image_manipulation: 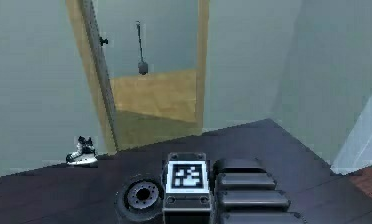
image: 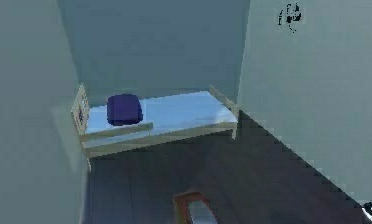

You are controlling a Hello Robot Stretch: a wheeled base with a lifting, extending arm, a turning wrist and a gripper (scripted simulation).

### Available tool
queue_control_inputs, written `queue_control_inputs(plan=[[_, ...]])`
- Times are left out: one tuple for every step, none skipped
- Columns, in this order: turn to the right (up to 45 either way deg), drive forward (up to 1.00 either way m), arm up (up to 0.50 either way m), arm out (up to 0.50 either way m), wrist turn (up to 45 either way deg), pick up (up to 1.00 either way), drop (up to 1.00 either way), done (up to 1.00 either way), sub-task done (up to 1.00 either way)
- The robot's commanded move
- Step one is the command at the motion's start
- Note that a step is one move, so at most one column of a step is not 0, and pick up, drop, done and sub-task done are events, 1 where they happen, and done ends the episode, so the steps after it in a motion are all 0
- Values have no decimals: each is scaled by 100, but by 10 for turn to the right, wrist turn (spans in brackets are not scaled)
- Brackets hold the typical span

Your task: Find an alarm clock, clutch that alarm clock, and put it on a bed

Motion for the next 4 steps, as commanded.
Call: queue_control_inputs(plan=[[0,100,0,0,0,0,0,0,0],[0,40,0,0,0,0,0,0,0],[-300,0,0,0,0,0,0,0,0],[-30,0,0,0,0,0,0,0,0]])
